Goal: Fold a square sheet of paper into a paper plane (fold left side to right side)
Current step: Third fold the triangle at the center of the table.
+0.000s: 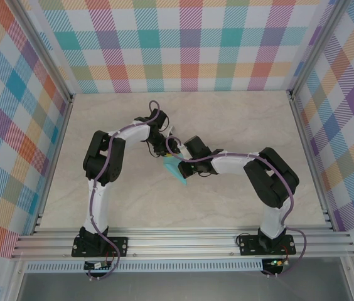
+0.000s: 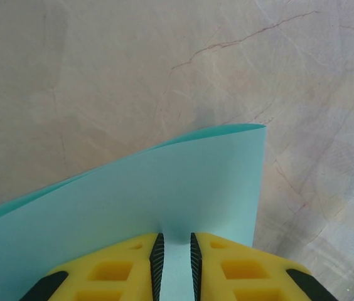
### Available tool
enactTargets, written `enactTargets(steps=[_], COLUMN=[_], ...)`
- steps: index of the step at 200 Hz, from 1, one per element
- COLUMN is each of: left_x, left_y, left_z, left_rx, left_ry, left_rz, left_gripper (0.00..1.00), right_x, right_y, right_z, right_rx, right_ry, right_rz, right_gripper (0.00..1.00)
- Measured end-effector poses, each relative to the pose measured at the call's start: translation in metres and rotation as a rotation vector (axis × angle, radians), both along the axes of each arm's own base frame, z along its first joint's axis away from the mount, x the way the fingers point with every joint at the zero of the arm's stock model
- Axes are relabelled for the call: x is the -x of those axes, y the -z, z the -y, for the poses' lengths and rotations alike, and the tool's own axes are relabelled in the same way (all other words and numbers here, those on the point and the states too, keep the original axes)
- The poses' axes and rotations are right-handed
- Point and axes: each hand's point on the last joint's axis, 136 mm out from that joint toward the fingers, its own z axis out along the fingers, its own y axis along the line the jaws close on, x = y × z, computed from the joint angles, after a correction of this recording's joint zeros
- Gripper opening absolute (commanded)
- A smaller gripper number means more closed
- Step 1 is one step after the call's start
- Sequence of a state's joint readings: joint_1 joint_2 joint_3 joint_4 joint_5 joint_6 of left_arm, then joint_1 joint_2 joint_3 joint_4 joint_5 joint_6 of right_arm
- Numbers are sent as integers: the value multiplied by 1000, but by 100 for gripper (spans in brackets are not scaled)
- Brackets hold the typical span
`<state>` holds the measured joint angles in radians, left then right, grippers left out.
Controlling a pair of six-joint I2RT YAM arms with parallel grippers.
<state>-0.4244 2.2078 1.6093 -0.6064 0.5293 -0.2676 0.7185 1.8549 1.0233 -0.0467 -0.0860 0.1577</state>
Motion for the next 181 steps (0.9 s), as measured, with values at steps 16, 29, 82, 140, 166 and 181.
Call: enactTargets(steps=[16,29,82,140,166,181], left_x=[0,0,0,0,0,0], left_y=[0,0,0,0,0,0], left_z=[0,0,0,0,0,1], left_rx=[0,0,0,0,1,1], left_ry=[0,0,0,0,0,1], left_rz=[0,0,-1,0,1,2], left_gripper=[21,21,21,21,21,21], right_x=[-1,-1,-3,-1,1,2], right_y=[0,0,2,7,6,6], right_z=[1,1,4,2,1,0], right_rx=[3,5,11,8,-5,-12], right_ry=[3,4,14,10,7,4], right_rz=[2,4,5,-13,-25,-32], right_gripper=[0,0,0,0,0,0])
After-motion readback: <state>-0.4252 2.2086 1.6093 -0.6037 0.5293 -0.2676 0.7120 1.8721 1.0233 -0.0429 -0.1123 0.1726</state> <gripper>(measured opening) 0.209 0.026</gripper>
